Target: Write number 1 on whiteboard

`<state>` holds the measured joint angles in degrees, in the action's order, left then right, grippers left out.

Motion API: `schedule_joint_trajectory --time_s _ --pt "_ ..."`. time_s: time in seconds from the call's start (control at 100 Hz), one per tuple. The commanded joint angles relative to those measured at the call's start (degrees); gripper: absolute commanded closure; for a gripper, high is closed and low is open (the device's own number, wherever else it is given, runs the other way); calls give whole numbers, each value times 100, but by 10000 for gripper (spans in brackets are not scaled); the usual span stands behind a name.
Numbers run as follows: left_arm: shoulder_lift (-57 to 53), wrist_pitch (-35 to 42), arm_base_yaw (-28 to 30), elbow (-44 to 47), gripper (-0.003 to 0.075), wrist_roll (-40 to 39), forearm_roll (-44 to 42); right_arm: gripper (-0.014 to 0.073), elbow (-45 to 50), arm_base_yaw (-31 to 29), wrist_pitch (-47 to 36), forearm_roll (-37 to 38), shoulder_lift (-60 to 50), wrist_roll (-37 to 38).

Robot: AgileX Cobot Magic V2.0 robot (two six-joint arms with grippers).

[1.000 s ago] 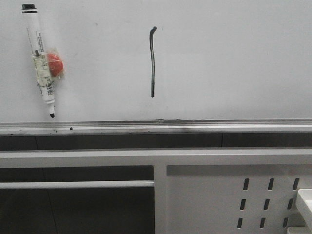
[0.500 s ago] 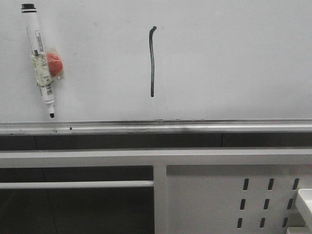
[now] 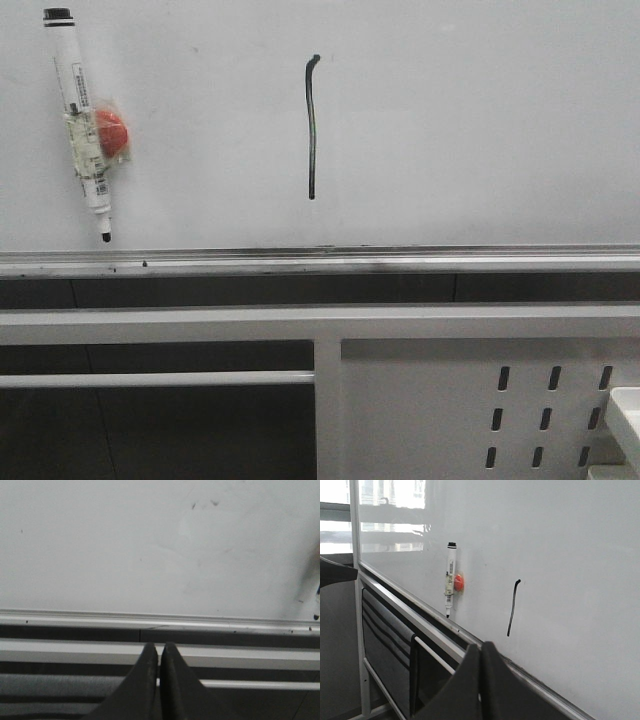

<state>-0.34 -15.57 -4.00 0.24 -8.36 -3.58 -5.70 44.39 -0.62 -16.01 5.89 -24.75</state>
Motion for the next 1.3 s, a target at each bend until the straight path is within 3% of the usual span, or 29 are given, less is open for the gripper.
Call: schedule_joint_trajectory --time_s 0.0,0.47,0.59,1.29 --pt "-128 111 73 202 740 80 102 663 -137 -40 -460 -10 58 -15" --pt "-128 -77 86 202 740 229 80 663 -137 -40 -460 -10 58 -15" --pt "-128 -77 86 202 740 667 447 663 -137 -40 -460 -10 58 -15" --pt "-128 -53 86 202 740 667 278 663 -137 -40 -460 -10 58 -15"
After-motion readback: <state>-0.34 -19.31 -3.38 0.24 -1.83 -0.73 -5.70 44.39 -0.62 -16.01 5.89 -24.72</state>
